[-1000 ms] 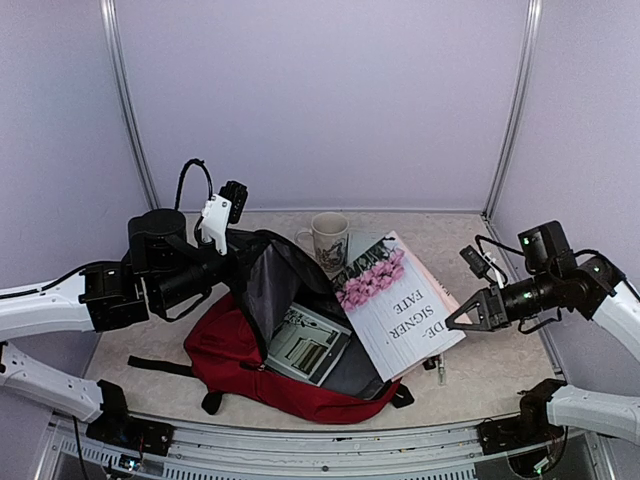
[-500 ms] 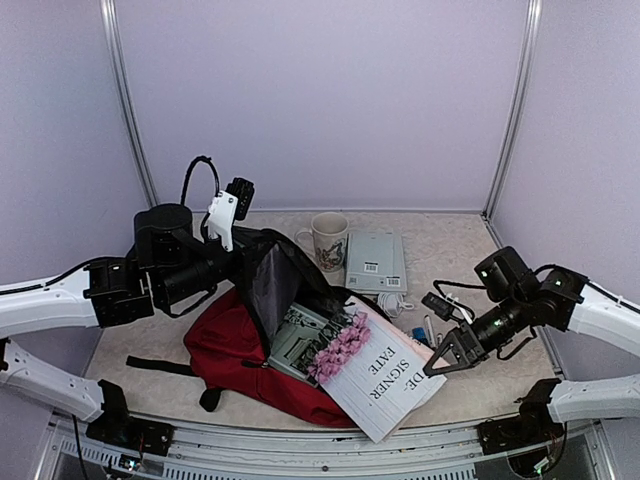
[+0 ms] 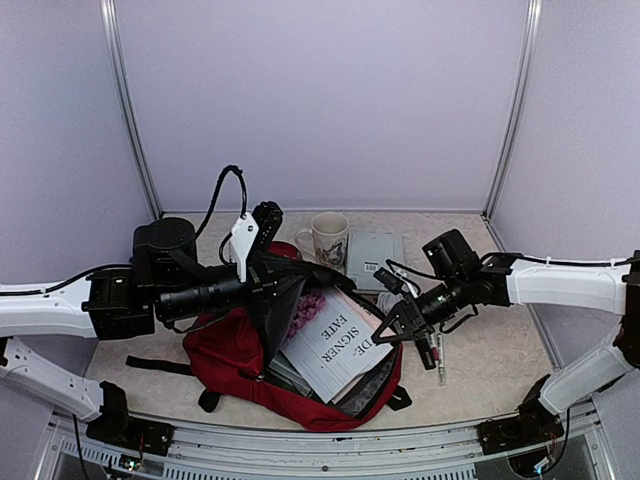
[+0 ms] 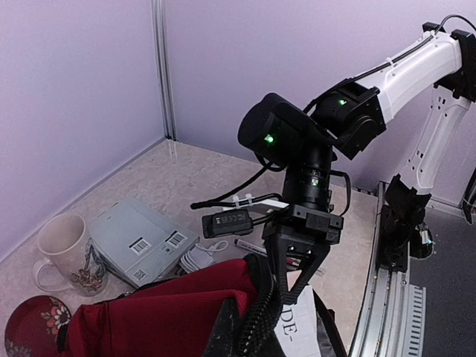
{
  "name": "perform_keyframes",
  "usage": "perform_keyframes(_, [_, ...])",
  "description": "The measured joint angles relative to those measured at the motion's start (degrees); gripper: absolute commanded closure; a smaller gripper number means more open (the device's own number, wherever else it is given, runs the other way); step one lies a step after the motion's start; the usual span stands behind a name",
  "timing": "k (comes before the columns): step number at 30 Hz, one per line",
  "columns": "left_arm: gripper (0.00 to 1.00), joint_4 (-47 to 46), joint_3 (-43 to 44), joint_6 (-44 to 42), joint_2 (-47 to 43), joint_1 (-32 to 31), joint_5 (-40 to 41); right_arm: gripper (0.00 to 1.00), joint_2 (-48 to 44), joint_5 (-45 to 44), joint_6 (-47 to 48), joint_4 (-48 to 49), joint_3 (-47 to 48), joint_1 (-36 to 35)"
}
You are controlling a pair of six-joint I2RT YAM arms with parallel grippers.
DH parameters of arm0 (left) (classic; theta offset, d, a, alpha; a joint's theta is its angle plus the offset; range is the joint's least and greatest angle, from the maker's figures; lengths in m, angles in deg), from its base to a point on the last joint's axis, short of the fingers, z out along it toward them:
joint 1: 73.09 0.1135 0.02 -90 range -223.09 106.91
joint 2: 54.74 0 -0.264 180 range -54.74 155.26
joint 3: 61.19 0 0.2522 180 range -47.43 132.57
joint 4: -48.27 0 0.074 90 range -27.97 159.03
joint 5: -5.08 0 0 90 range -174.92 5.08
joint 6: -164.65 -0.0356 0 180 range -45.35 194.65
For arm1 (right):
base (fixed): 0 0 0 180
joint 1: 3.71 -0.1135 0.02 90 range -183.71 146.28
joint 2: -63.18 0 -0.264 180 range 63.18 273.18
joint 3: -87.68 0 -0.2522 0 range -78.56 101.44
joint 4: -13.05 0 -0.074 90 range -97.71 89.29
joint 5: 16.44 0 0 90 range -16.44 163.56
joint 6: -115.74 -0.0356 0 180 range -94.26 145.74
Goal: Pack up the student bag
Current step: Place the book in the largest pocket of the bag.
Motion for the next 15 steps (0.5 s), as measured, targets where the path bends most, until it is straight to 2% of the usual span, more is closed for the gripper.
perform_keyframes(10, [1.0,-0.61,0.0,-2.38,0.9,0.0,-0.11,0.78,9.7,-1.55,-4.37,9.86,5.92,-2.58])
perform_keyframes(15, [1.0,-0.59,0.0,-2.84,0.66,0.0,0.17,0.6,13.25,-5.22,-6.82,14.16,7.26,-2.75])
